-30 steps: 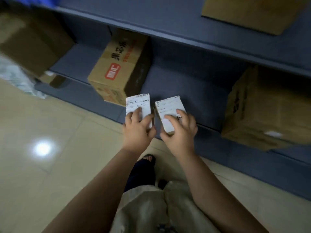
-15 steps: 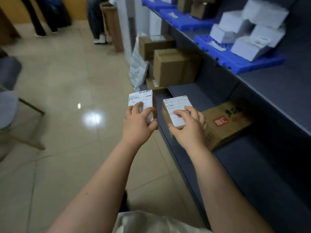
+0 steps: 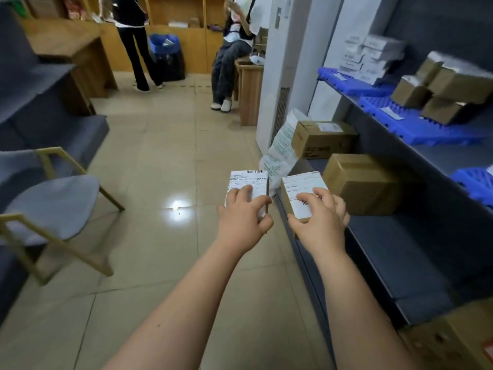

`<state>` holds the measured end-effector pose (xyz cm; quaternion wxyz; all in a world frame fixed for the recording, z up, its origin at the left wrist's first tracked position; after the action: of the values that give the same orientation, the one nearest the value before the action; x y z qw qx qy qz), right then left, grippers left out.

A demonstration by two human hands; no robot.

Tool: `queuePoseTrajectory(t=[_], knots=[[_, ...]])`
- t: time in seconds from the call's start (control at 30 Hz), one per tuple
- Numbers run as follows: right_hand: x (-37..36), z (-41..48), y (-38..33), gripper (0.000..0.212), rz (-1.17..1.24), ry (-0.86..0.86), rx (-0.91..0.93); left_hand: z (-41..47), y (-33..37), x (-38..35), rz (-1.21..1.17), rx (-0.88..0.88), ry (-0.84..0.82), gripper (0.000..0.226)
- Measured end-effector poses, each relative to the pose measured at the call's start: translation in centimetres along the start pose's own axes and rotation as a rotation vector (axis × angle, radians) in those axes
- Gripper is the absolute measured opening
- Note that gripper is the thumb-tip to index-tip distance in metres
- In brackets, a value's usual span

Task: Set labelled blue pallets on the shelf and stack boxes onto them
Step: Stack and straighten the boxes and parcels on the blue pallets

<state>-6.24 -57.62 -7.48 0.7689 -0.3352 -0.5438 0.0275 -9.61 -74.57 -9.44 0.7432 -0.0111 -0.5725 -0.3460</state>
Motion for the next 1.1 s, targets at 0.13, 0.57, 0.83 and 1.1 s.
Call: queuePoseTrajectory(t=[0.13, 0.57, 0.83, 1.1], knots=[[-1.4, 5.1, -1.3, 0.041, -0.023, 0.035, -0.031, 6.3, -1.7, -1.3, -0.035, -0.034, -0.055, 0.036], [6.8, 30.5, 3.5, 0.044, 0.153, 0.376, -0.119, 37.2, 5.9, -6.5, -0.188, -0.277, 0.048, 0.034], [17.3, 45.9, 6.1, 0.036, 0.069, 0.636, -0.072, 57.3, 16.2, -6.0, -0.242, -0.526, 0.152, 0.033], [23.6, 55.2, 9.0, 0.037, -0.166, 0.772, -0.311, 70.7, 24.7, -8.6, -0.281, -0.764, 0.131, 0.032]])
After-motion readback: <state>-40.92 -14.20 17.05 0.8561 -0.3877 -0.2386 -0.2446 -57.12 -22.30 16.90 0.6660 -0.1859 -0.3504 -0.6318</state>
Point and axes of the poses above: each hand's wrist, its own z-axis towards the middle knuckle, its own x-axis out of the back of the hand, y = z × x, the point moved 3 cm from there along z, towards the middle knuckle, and after that the axes turned 14 degrees about -x, right-handed, at the moved point
